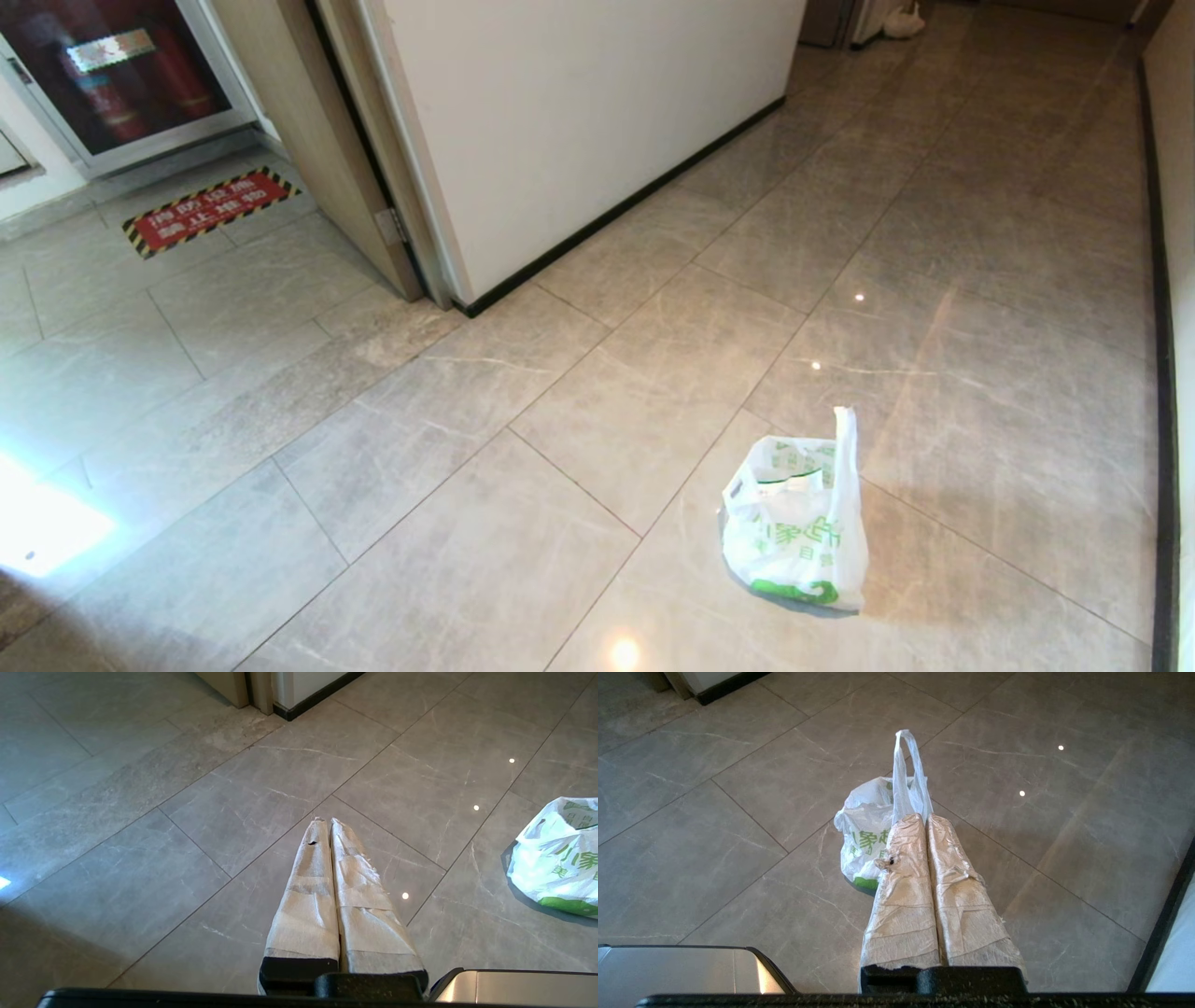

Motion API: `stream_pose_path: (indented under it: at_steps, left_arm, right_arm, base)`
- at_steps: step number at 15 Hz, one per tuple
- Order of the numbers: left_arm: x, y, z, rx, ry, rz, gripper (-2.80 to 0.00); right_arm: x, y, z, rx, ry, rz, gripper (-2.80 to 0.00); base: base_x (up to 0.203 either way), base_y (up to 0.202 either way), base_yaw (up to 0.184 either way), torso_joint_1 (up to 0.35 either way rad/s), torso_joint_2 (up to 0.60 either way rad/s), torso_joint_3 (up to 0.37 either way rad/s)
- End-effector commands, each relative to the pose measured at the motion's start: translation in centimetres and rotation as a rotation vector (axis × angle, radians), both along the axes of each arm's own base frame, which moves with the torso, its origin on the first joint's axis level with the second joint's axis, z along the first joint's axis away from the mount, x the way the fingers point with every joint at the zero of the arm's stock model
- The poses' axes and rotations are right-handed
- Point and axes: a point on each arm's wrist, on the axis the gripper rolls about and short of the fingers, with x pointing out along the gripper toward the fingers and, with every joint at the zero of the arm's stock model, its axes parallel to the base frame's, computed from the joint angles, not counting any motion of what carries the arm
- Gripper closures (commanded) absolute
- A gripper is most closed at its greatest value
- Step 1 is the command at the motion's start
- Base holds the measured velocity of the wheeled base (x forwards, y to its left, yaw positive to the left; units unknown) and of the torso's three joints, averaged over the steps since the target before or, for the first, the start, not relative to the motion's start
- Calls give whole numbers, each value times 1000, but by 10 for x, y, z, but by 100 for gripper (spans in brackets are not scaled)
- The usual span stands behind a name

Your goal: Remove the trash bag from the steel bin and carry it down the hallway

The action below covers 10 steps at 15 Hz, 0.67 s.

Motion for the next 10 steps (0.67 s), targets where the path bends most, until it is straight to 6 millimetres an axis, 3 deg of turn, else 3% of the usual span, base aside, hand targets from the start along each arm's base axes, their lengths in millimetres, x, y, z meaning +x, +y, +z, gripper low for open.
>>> stream_pose_path:
  at_steps: [1,10]
  left_arm:
    - [0,0,0,-1,-1,0,0]
    - [0,0,0,-3,-1,0,0]
  right_arm:
    - [0,0,0,0,0,0,0]
    - [0,0,0,-4,0,3,0]
  base:
    - [0,0,0,7,5,183]
    - [0,0,0,3,0,202]
